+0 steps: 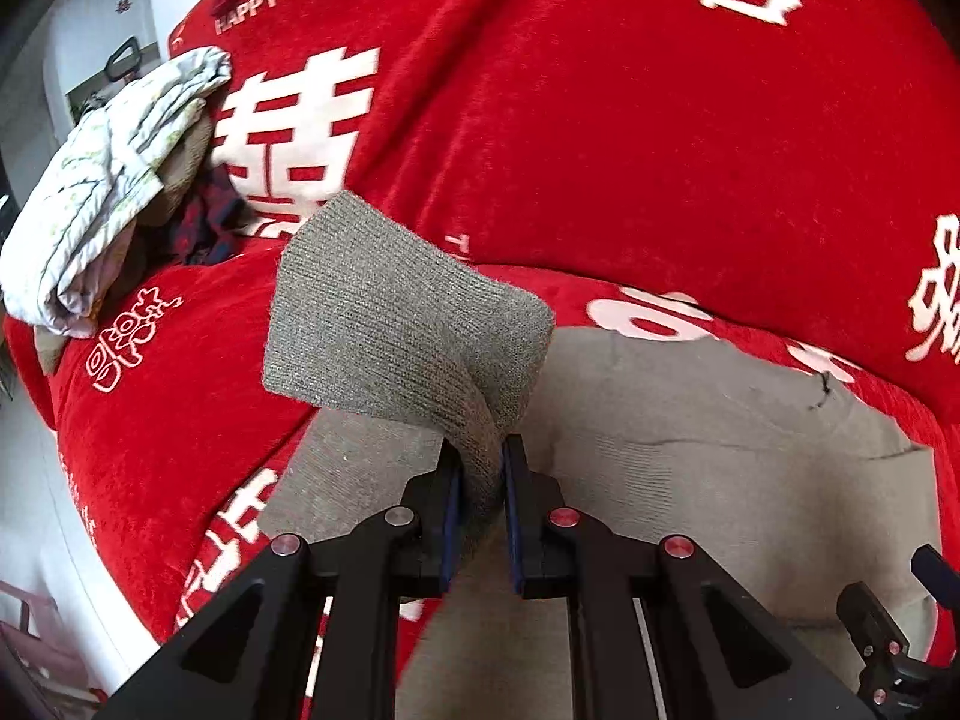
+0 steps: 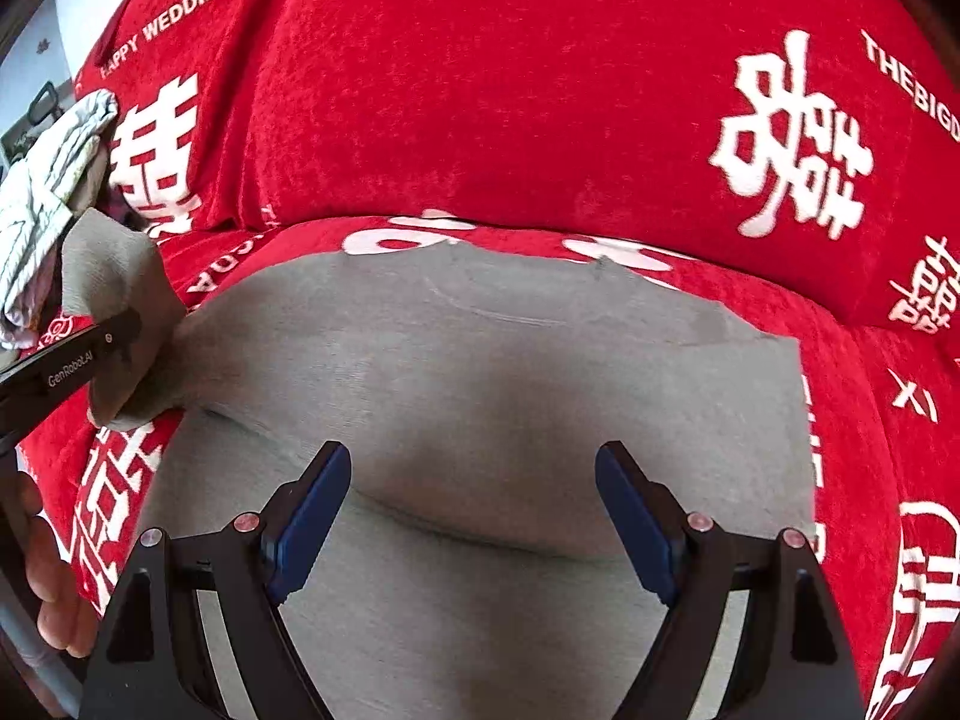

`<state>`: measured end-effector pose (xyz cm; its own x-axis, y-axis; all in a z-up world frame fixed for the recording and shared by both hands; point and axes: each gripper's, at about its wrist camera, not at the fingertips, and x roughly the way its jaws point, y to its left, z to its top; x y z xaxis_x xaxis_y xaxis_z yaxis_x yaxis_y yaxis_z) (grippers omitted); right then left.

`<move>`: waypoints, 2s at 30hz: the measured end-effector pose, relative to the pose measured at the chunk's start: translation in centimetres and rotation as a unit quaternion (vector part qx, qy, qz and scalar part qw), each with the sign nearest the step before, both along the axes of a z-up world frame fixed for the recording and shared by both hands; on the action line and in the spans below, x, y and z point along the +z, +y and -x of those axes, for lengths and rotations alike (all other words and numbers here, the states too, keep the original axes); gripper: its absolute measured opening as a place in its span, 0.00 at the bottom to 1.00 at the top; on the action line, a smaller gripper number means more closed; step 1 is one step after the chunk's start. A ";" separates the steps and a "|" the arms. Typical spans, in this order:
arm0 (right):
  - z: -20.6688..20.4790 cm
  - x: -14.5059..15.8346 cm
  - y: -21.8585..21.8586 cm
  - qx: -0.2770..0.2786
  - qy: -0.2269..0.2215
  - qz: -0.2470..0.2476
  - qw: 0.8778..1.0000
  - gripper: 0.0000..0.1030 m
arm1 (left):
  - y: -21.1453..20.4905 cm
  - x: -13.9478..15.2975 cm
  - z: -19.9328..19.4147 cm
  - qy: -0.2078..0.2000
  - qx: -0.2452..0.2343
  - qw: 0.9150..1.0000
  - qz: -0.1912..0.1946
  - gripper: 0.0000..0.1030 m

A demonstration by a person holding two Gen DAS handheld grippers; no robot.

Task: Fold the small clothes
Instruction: 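Carry the held sleeve across the sweater body with the left gripper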

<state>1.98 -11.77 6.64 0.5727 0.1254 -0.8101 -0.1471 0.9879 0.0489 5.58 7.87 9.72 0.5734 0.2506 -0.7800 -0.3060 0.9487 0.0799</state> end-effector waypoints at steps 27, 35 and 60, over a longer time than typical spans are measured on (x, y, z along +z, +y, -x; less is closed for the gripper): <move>0.6 -1.2 -7.6 -0.043 0.010 -0.014 0.999 0.84 | -11.3 1.5 -3.7 0.004 -0.082 0.996 -0.044 0.10; 1.0 -1.4 -9.7 -0.054 0.014 -0.021 0.998 0.84 | -14.2 1.1 -3.9 0.006 -0.104 0.994 -0.043 0.10; 2.5 -1.9 -16.8 -0.111 0.013 -0.051 0.992 0.84 | -24.2 0.9 0.0 -0.006 -0.233 0.970 -0.065 0.10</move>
<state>-0.56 -28.61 4.69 0.5737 0.0798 -0.8152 0.0770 0.9856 0.1506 5.61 -16.34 10.58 0.6575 0.0580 -0.7512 0.1518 0.9664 0.2075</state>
